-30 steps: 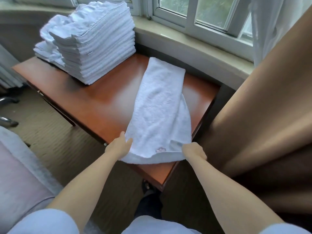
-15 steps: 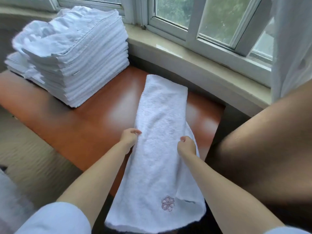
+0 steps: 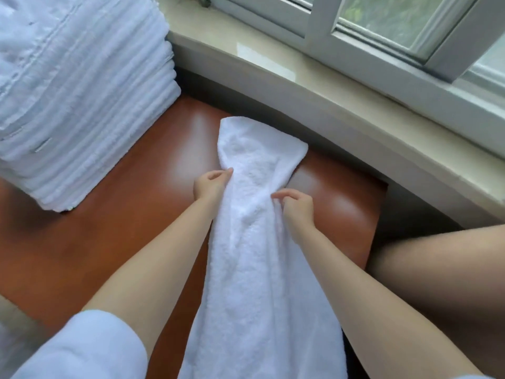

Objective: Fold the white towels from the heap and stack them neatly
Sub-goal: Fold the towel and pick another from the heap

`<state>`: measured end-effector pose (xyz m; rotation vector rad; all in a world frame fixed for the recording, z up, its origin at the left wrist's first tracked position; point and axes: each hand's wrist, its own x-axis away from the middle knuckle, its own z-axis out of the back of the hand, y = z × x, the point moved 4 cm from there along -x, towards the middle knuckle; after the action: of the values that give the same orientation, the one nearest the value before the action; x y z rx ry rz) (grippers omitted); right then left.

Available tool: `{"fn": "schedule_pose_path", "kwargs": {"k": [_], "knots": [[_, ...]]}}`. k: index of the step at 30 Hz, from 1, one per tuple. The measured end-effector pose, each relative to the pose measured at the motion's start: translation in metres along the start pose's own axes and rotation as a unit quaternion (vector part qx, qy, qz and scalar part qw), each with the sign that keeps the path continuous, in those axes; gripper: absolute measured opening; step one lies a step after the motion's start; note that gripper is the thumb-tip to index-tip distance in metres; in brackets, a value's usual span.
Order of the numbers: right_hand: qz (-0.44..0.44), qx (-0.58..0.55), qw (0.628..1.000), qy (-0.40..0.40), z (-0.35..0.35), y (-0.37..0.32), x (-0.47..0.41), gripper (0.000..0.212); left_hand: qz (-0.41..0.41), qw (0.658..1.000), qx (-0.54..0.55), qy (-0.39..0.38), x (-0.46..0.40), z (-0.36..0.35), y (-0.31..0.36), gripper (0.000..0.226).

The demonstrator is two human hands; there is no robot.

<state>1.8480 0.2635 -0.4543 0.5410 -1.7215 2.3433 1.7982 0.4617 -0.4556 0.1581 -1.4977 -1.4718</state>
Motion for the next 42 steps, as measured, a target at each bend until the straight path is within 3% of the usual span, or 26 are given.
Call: {"fn": "schedule_pose_path", "kwargs": {"k": [3, 7, 9, 14, 17, 20, 23, 26, 28, 30, 32, 34, 35, 37, 39, 42], "knots": [[0.041, 0.026, 0.999, 0.017, -0.008, -0.009, -0.028, 0.044, 0.050, 0.996, 0.055, 0.057, -0.020, -0.008, 0.013, 0.018], [-0.018, -0.012, 0.996, 0.091, -0.007, -0.011, -0.051, 0.021, 0.069, 0.995, 0.061, 0.025, -0.029, -0.019, 0.022, 0.030], [-0.065, -0.021, 0.996, 0.059, -0.010, -0.012, -0.060, 0.009, 0.077, 0.996, 0.046, -0.019, -0.026, -0.023, 0.030, 0.010], [-0.099, 0.006, 0.992, -0.073, -0.023, -0.027, -0.065, 0.032, 0.105, 0.983, -0.068, -0.137, -0.029, -0.022, 0.043, 0.025], [-0.146, 0.030, 0.973, -0.177, -0.033, -0.040, -0.054, 0.028, 0.098, 0.971, -0.103, -0.193, -0.030, -0.018, 0.047, 0.034], [-0.171, 0.050, 0.963, -0.203, -0.044, -0.051, -0.046, 0.026, 0.059, 0.982, -0.132, -0.121, -0.035, -0.004, 0.050, 0.048], [-0.094, -0.004, 0.996, -0.003, -0.032, -0.060, -0.054, 0.010, -0.013, 0.992, -0.122, -0.001, -0.043, 0.018, 0.056, 0.048], [-0.024, 0.020, 0.980, 0.196, -0.006, -0.071, -0.054, 0.009, -0.125, 0.949, -0.181, 0.223, -0.043, 0.048, 0.071, 0.026], [-0.024, 0.053, 0.968, 0.246, 0.000, -0.076, -0.053, 0.006, -0.177, 0.925, -0.163, 0.295, -0.037, 0.058, 0.081, 0.020], [-0.032, 0.152, 0.959, 0.236, -0.004, -0.073, -0.052, 0.043, -0.202, 0.918, -0.194, 0.280, -0.036, 0.058, 0.080, 0.024], [-0.003, 0.251, 0.941, 0.226, -0.012, -0.067, -0.043, 0.069, -0.217, 0.918, -0.250, 0.218, -0.034, 0.048, 0.068, 0.048], [0.081, 0.284, 0.941, 0.167, -0.031, -0.060, -0.032, 0.065, -0.239, 0.915, -0.294, 0.142, -0.030, 0.032, 0.053, 0.053], [0.116, 0.310, 0.938, 0.099, -0.044, -0.054, -0.027, 0.059, -0.245, 0.911, -0.316, 0.103, -0.028, 0.023, 0.044, 0.053], [0.138, 0.416, 0.898, -0.033, -0.066, -0.032, -0.019, 0.054, -0.245, 0.901, -0.355, 0.046, -0.024, 0.012, 0.024, 0.055], [0.119, 0.506, 0.851, -0.071, -0.065, -0.007, -0.016, 0.060, -0.253, 0.889, -0.378, 0.053, -0.024, 0.016, 0.016, 0.056], [0.078, 0.557, 0.827, -0.005, -0.043, 0.007, -0.017, 0.072, -0.205, 0.897, -0.357, 0.161, -0.034, 0.042, 0.022, 0.049]]}}
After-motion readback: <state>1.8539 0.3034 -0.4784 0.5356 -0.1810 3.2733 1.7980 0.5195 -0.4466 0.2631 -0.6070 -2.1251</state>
